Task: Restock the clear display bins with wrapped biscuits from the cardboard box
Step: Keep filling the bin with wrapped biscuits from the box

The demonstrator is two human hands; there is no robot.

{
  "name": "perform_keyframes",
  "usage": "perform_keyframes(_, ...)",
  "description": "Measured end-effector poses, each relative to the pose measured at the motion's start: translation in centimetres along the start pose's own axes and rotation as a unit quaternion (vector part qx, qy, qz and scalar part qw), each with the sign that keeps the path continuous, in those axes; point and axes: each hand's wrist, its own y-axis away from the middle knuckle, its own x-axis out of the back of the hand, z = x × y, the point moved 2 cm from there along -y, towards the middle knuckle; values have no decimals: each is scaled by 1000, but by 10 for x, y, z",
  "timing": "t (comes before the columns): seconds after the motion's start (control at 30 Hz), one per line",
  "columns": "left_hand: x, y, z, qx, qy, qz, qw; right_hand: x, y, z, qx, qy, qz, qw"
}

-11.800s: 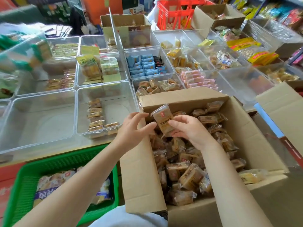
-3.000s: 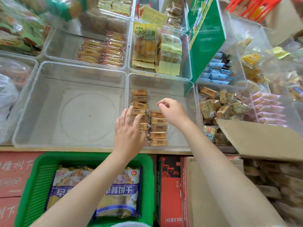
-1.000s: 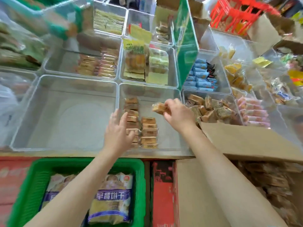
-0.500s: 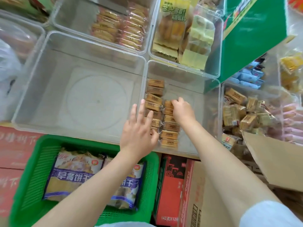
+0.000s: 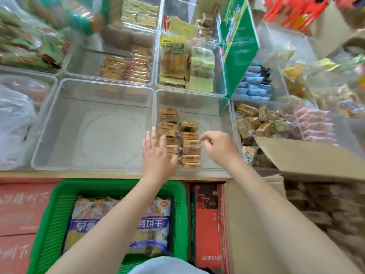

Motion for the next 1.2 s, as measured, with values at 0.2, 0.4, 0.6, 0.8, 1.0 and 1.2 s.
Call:
perform_keyframes(0.2,2,88,127,-126,241,-51,961,87,114,47,-15,-61,204,977)
perform_keyframes(0.4,-22,150,230,-196,247,-94,944,130,204,127,-57,-58,367,927)
perform_keyframes(0.6,-43,161,239,-137,286,-87,945,110,217,206,-181,45,58,981)
perform_keyframes(0.8,-49,160,241,-126,319,-82,936,86,197,225,-175,222,-23,959)
perform_keyframes(1.0,-51,157,240,-121,330,-81,933,106,197,228,-149,13,-42,988)
perform_keyframes(1.2,-30,158,235,-85,395,-89,910,155,220,195,-97,-453,-14,886)
